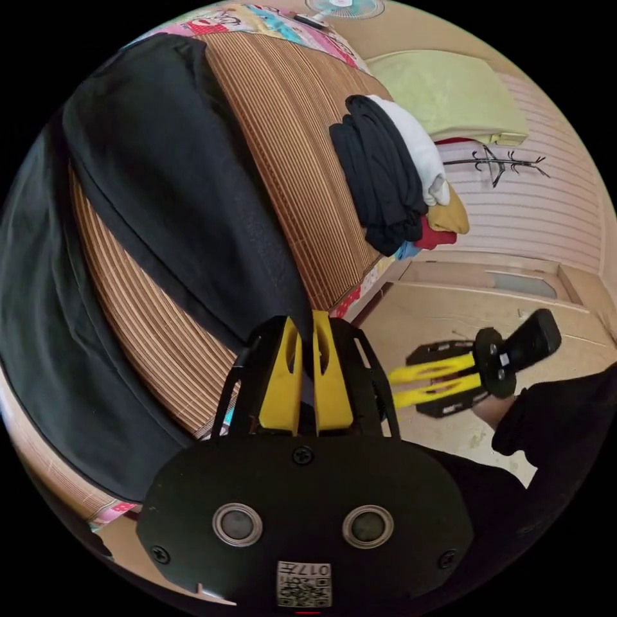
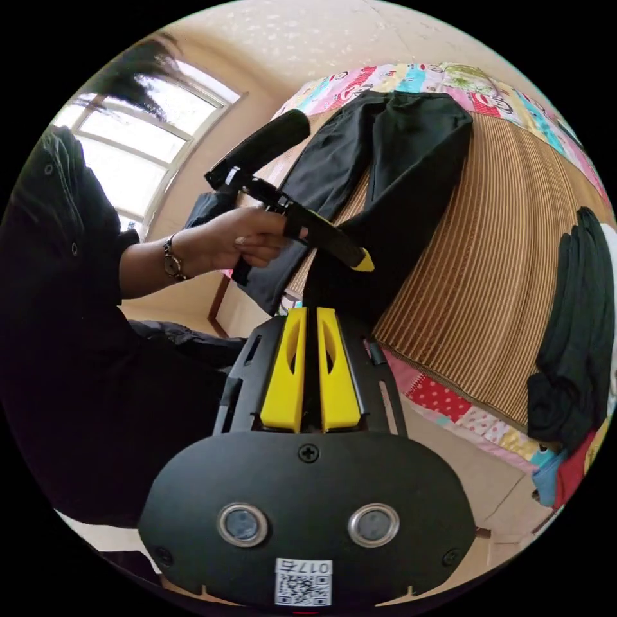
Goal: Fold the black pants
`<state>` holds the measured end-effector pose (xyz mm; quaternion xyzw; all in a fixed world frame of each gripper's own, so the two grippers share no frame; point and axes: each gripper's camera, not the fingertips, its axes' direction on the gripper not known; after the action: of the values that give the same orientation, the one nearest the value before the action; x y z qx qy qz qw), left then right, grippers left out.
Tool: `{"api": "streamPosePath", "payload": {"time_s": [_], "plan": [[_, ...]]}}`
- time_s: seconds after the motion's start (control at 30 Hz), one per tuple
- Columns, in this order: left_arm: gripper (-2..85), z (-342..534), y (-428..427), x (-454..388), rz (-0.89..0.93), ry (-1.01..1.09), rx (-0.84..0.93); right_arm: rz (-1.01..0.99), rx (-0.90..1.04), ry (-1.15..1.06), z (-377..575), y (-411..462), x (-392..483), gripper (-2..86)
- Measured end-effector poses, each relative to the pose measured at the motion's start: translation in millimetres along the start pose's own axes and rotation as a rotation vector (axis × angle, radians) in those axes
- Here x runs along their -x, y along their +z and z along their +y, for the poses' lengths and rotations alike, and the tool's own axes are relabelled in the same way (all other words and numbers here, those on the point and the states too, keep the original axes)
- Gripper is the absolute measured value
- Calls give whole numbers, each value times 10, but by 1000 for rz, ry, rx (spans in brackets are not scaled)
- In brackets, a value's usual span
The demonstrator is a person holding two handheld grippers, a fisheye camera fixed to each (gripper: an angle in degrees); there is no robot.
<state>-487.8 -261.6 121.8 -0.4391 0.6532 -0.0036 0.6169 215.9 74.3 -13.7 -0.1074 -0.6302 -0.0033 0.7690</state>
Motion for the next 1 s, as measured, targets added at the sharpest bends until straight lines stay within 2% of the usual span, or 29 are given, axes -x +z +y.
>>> {"api": "streamPosePath", "payload": {"time_s": [0.1,0.17,0.23,0.33,0.43,0.47,0.57,0.6,0.63,0.77,0.83,1.0], "plan": [[-5,72,-205,-50,-11,-11,-26,78,-43,141,-820,-320,-990,73],[-6,87,-314,-128,4,-6,-51,24,-120,131,-1448,-343,-1538,111],[-7,83,-442,-247,-16,4,-68,-163,-300,192,-2192,-271,-2329,140],[-7,107,-605,-306,12,-32,-94,-114,-266,329,-3084,40,-2924,163],[-7,168,-771,-341,49,-72,-140,-138,-260,376,-3628,239,-3019,168],[-7,179,-803,-349,53,-76,-148,-125,-255,381,-3713,256,-2988,165],[-7,271,-989,-349,108,-121,-213,178,-256,384,-3985,202,-2573,97],[-7,328,-1079,-330,146,-135,-243,298,-274,343,-4065,163,-2284,45],[-7,422,-1203,-295,189,-146,-289,346,-290,273,-4154,161,-1956,37],[-8,963,-1579,-96,349,-215,-454,283,-331,6,-4441,316,-810,25],[-7,1424,-1800,65,346,-291,-531,188,-329,-92,-4643,633,-120,23],[-2,2222,-2174,608,307,-485,-603,33,-253,-138,-4907,1635,667,25]]}}
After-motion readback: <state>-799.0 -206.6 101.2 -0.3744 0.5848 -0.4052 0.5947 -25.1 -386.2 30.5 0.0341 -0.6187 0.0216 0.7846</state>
